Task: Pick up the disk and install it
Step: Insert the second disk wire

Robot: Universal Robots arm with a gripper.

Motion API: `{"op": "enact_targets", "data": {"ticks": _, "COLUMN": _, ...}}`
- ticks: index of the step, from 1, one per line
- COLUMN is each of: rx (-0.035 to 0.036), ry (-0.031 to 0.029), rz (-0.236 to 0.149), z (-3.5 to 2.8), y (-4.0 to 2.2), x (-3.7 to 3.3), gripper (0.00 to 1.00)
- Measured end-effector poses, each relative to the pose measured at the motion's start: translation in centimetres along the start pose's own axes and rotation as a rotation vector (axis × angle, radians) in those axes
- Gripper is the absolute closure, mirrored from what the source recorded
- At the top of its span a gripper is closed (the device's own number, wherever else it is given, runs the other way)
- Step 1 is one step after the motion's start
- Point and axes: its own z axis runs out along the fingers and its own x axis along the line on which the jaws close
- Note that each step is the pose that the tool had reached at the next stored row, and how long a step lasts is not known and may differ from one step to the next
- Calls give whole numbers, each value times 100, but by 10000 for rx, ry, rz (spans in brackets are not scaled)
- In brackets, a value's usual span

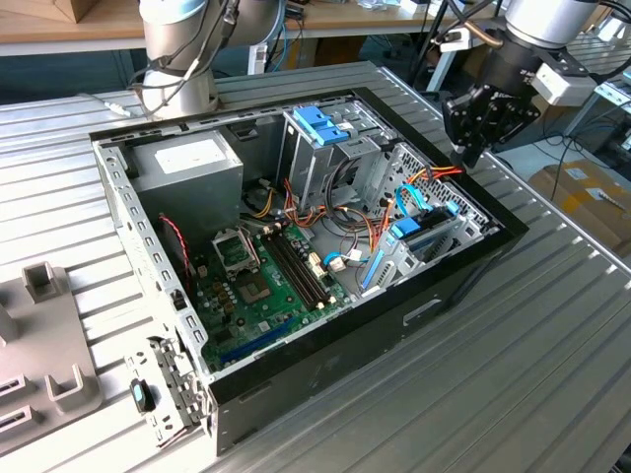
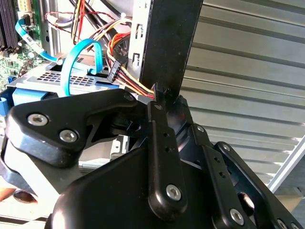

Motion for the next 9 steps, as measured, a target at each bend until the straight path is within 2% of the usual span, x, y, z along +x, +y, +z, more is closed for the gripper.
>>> {"op": "enact_targets", "data": {"ticks": 2, "rx": -86, "ry": 31, "rz": -3, "z": 3, "y": 1, "x": -1, "gripper": 71}}
{"op": "enact_targets", "data": {"ticks": 4, "rx": -136, "ry": 50, "rz": -7, "z": 5, "y": 1, "x": 0, "gripper": 71}}
{"op": "enact_targets", "data": {"ticks": 9, "rx": -152, "ry": 55, "rz": -8, "z": 5, "y": 0, "x": 0, "gripper": 71}}
